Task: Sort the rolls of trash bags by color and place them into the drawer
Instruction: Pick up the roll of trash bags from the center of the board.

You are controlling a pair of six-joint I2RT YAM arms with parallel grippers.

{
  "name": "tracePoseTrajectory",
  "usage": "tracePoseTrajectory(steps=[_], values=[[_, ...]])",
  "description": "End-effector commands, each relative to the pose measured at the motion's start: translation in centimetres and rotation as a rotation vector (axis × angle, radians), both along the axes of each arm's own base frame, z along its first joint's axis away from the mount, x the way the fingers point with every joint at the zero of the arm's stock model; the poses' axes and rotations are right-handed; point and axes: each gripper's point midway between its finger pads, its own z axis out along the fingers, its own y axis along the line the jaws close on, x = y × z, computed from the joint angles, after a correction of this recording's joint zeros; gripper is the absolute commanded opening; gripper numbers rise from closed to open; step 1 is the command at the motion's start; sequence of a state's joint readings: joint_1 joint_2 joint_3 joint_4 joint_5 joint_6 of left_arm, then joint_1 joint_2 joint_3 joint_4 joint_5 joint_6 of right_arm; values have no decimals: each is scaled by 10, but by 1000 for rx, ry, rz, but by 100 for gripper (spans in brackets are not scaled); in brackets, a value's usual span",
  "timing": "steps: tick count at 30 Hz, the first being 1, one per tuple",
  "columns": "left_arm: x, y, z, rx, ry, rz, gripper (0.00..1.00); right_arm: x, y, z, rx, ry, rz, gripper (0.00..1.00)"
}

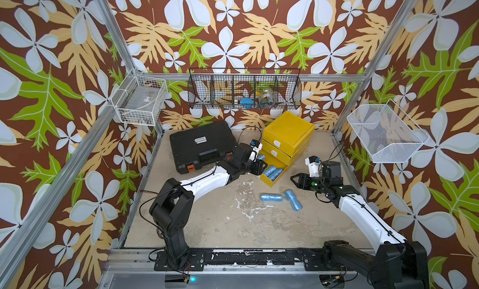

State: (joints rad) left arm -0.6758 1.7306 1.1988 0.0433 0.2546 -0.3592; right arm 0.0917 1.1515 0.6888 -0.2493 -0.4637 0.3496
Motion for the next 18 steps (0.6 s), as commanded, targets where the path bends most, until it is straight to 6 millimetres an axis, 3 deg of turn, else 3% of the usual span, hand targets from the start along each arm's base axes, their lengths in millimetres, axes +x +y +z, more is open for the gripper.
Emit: tracePoseTrajectory(steps=[1,5,10,14,18], values=[[-19,0,5,-156,108,15,50,-7,-1,-19,-104,37,4,58],[-43,15,-14,-194,181,33,50,-17,23,-25,-147,36,67,59],[-72,27,-35,-73,100,-26,51,-23,27,-26,-126,39,57,62],[-82,16,-37,54,14,-104,54,-27,25,-20,-86,28,43,69],[-82,-4,-42,126,-28,-193,56,-28,10,-13,63,45,3,74]])
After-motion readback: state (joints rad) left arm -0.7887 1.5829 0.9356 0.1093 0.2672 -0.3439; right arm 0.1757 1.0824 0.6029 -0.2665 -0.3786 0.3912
